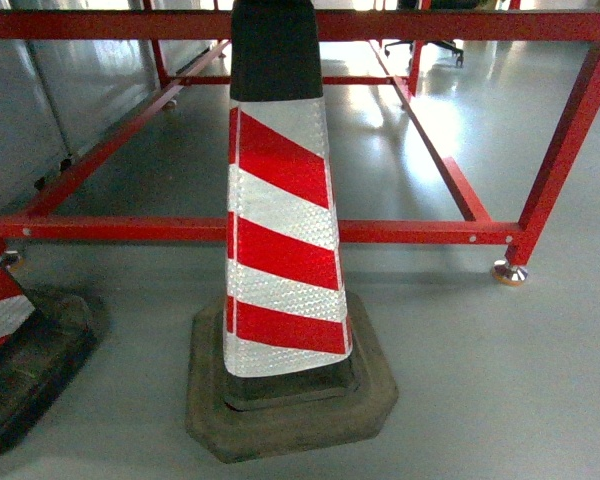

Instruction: Pick blue part to blue bin on bottom shelf

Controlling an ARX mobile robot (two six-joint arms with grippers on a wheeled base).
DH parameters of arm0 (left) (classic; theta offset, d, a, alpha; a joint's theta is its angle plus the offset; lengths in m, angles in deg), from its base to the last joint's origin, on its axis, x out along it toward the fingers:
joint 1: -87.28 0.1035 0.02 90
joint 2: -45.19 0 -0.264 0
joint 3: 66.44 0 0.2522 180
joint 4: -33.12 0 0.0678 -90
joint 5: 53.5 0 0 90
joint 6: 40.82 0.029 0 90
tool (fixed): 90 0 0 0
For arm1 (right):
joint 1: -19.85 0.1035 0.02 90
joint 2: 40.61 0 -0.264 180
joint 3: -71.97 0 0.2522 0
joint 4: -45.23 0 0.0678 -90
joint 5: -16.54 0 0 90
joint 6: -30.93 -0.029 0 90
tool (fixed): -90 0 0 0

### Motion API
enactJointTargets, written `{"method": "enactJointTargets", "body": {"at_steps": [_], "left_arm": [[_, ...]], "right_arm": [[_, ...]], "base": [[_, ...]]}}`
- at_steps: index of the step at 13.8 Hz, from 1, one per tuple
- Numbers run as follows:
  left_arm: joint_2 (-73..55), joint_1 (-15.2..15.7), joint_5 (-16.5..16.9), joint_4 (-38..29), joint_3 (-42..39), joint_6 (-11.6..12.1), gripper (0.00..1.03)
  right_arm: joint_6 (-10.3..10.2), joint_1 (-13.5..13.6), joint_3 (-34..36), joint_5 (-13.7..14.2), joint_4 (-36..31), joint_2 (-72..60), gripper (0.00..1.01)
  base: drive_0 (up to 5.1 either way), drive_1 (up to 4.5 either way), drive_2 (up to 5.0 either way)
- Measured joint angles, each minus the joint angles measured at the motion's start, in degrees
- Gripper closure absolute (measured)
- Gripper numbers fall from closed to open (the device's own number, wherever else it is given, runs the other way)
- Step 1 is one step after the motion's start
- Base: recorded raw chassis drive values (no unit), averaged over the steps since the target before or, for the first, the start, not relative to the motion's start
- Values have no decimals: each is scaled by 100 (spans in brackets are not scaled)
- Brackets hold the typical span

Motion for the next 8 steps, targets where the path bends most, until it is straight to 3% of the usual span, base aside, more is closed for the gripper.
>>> {"method": "enactJointTargets", "body": {"at_steps": [8], "left_arm": [[0, 0, 0, 0, 0, 0, 5]], "right_arm": [[0, 0, 0, 0, 0, 0, 3]], "base": [[0, 0, 0]]}}
